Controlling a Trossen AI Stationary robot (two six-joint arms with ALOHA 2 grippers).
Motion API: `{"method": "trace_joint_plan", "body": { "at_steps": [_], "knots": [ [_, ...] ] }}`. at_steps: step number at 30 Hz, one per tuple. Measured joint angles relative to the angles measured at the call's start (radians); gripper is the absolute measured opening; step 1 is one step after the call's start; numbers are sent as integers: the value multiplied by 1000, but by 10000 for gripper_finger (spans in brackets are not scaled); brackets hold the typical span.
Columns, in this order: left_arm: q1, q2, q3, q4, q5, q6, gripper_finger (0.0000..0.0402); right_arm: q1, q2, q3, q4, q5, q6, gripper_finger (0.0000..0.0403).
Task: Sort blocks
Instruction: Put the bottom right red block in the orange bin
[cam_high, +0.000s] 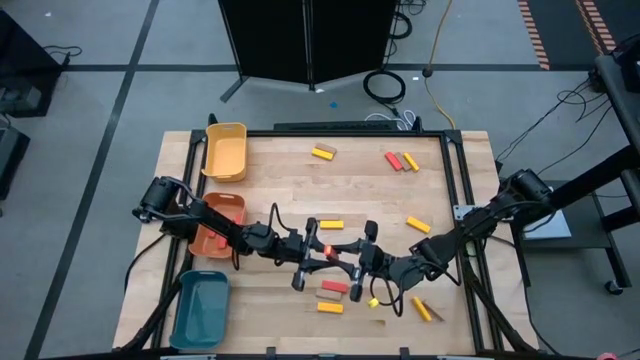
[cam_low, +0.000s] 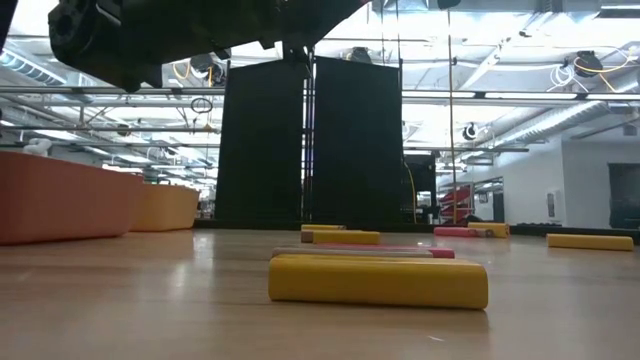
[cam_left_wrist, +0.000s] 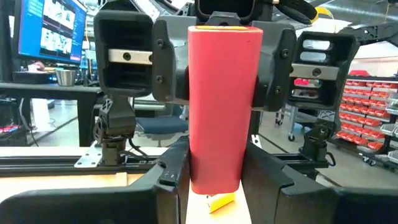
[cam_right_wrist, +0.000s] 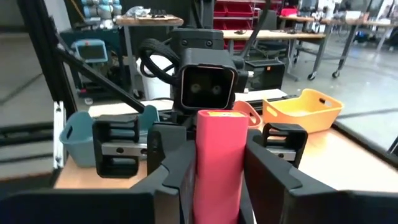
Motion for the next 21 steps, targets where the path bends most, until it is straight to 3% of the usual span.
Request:
{"method": "trace_joint_plan", "body": {
  "at_steps": [7, 21],
  "knots": [
    [0, 0, 1, 3, -55, -1, 103, 3, -9, 0, -11, 7, -99, 119],
    [57, -11, 0, -95, -116, -16, 102, 9, -99, 0, -279, 10, -134, 271]
  ]
}}
